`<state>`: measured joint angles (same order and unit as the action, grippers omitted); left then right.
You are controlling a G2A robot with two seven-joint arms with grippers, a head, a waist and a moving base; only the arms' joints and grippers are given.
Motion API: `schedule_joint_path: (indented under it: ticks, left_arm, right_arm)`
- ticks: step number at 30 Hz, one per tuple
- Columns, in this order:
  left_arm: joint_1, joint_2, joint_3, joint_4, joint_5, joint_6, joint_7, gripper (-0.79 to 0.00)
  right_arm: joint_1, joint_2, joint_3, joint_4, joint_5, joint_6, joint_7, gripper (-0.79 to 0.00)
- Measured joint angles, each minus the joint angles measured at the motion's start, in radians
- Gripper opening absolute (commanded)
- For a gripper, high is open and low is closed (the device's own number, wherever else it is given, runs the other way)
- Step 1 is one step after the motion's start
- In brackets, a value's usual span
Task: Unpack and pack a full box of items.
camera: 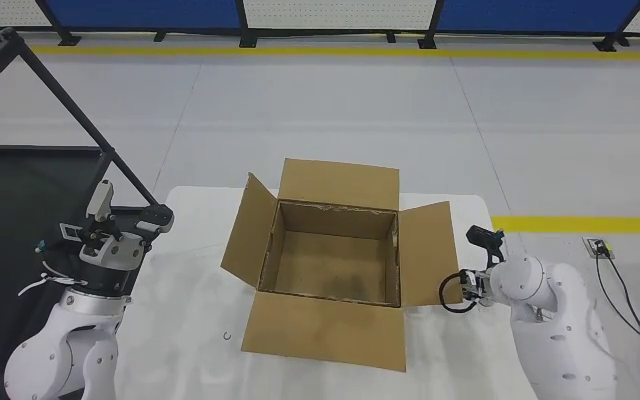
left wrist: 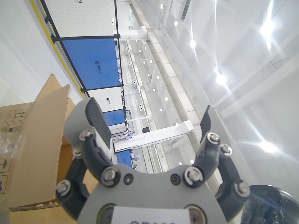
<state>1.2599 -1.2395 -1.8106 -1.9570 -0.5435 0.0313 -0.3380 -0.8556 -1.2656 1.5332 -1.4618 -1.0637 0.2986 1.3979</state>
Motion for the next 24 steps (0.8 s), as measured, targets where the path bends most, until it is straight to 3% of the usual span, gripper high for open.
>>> schedule_joint_path:
  ticks: [11,12,13,17,24]
  left_arm:
    - [0.0,0.0,0.0,0.0,0.0,0.0,0.0,0.0]
    - [0.0,0.0,0.0,0.0,0.0,0.0,0.0,0.0]
    - [0.0,0.0,0.0,0.0,0.0,0.0,0.0,0.0]
    - [0.0,0.0,0.0,0.0,0.0,0.0,0.0,0.0]
    - [0.0,0.0,0.0,0.0,0.0,0.0,0.0,0.0]
  right_arm:
    - [0.029,0.003,-0.086,0.056,-0.078,-0.026,0.017,-0.785]
    - [0.033,0.003,-0.091,0.062,-0.084,-0.023,0.021,-0.76]
    - [0.039,0.003,-0.098,0.069,-0.09,-0.019,0.025,-0.622]
    - [0.052,0.003,-0.11,0.085,-0.094,-0.016,0.027,-0.403]
    - [0.057,0.005,-0.112,0.094,-0.085,-0.016,0.018,-0.394]
